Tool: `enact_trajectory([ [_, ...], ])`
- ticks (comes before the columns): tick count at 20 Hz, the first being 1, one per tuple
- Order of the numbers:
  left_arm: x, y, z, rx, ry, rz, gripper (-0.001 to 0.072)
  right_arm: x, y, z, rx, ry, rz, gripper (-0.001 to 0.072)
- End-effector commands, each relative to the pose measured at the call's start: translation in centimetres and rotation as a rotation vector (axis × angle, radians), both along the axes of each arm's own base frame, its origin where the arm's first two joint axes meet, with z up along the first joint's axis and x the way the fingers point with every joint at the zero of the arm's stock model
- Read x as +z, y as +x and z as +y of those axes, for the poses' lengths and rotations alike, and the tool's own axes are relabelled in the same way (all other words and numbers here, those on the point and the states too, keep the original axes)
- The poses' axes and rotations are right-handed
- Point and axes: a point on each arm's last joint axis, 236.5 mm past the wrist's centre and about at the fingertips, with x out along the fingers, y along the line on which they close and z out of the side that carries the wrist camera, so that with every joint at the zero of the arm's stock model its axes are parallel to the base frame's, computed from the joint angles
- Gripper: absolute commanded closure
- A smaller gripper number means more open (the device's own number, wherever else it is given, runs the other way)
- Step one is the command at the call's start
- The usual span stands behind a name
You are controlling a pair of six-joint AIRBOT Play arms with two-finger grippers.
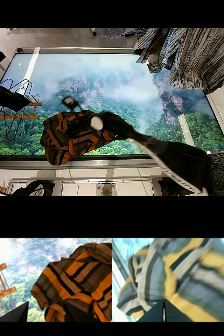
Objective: Fold the clothes and pants, and hang the long-sleeved shirts on hangers.
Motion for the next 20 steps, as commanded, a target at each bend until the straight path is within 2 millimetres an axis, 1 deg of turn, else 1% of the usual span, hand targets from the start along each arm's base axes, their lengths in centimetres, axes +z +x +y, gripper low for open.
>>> enact_trajectory([
  [1,-0.5,-0.1,-0.5,-0.029,-0.013,0.009,0.021,5.3,2.3,-5.0,0.04,-0.023,-0.124,0.0694],
  [2,-1.1,-0.2,-0.6,-0.029,-0.017,0.026,0.0209,4.8,2.2,-5.3,0.072,-0.044,-0.133,0.0649],
  [3,-2.0,-0.5,-0.6,-0.029,-0.022,0.05,0.0209,3.6,1.3,-4.8,0.116,-0.066,-0.129,0.0342],
  [4,-3.0,-0.8,-0.6,-0.028,-0.027,0.076,0.0209,1.5,-0.1,-3.9,0.18,-0.096,-0.122,0.0125],
  [5,-3.7,-1.0,-0.7,-0.028,-0.033,0.097,0.021,-0.8,-1.6,-2.8,0.233,-0.127,-0.106,0.0156],
  [7,-4.8,-1.4,-0.8,-0.028,-0.04,0.127,0.0209,-6.0,-4.6,0.2,0.29,-0.165,-0.055,0.0155],
  [9,-5.1,-1.5,-0.8,-0.028,-0.042,0.134,0.021,-10.8,-7.2,2.8,0.259,-0.188,0.025,0.0155],
  [10,-5.1,-1.5,-0.8,-0.028,-0.042,0.134,0.021,-12.6,-8.4,3.5,0.248,-0.204,0.063,0.0155],
  [11,-5.1,-1.5,-0.8,-0.028,-0.042,0.133,0.021,-14.1,-9.5,3.9,0.242,-0.222,0.1,0.0156],
  [12,-5.1,-1.5,-0.8,-0.028,-0.042,0.133,0.021,-15.1,-10.1,4.1,0.235,-0.234,0.124,0.0156],
  [14,-5.1,-1.5,-0.8,-0.028,-0.042,0.133,0.021,-16.0,-10.0,4.2,0.182,-0.24,0.165,0.0167],
  [16,-5.1,-1.5,-0.8,-0.028,-0.042,0.134,0.021,-16.1,-8.4,4.1,0.101,-0.225,0.187,0.0343],
  [18,-5.1,-1.5,-0.8,-0.028,-0.042,0.134,0.021,-16.1,-6.6,3.5,-0.015,-0.215,0.241,0.0544],
  [19,-5.1,-1.5,-0.8,-0.028,-0.042,0.134,0.021,-16.1,-5.7,3.0,-0.077,-0.208,0.279,0.067],
  [20,-5.1,-1.5,-0.8,-0.028,-0.042,0.134,0.021,-16.1,-4.7,2.5,-0.128,-0.201,0.314,0.0693],
])
